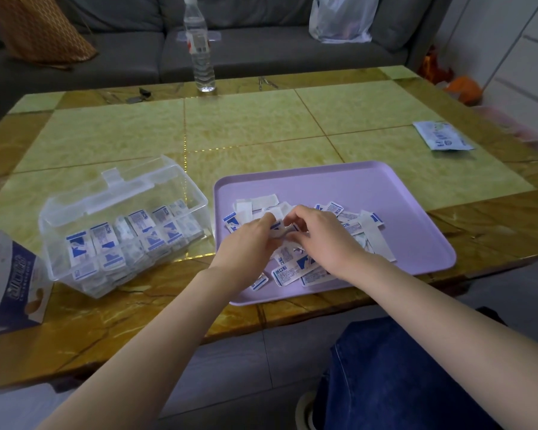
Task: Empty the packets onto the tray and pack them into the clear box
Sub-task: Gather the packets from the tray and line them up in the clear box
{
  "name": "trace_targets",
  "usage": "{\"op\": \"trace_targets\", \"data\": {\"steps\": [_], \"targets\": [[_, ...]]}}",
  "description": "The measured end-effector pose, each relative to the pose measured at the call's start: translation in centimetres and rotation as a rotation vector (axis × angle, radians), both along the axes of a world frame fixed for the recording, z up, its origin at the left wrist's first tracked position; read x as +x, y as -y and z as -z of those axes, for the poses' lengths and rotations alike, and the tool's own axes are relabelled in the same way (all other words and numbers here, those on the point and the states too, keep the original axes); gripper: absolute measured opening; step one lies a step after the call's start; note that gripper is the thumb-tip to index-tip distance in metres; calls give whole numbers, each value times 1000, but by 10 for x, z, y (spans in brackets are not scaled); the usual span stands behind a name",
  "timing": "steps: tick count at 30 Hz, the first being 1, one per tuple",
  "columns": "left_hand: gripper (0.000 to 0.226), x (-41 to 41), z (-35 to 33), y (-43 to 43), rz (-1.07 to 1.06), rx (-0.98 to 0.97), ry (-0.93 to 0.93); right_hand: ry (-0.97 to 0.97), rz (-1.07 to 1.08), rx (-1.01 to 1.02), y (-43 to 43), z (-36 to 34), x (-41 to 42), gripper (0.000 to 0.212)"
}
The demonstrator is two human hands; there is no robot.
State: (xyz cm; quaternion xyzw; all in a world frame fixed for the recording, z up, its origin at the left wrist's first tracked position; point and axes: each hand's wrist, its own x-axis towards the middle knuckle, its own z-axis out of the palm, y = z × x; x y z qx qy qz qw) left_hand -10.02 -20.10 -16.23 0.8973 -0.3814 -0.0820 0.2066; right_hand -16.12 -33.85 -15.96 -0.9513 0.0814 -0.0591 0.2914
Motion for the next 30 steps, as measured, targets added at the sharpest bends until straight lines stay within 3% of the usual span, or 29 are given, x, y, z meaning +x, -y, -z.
{"op": "trace_targets", "data": {"steps": [10,14,17,20,25,30], "targets": [[18,-6,12,-16,-64,-76,-43,-231,-112,-113,-6,2,-8,24],[21,-1,9,-18,-90,-95,-70,-168,-104,-71,-12,-1,-4,17],[33,3,-1,-19,-64,-111,25,-87,-106,-180,-9,-9,6,15],[28,6,-9,-22,-99,-266,71,4,-110,-201,-8,-20,12,9],[11,-5,-2,-24,-196,-458,-18,-17,-148,-160,-10,-13,2,11],[17,-8,5,-23,-181,-486,-119,-45,-145,-46,-14,-5,-7,10]]}}
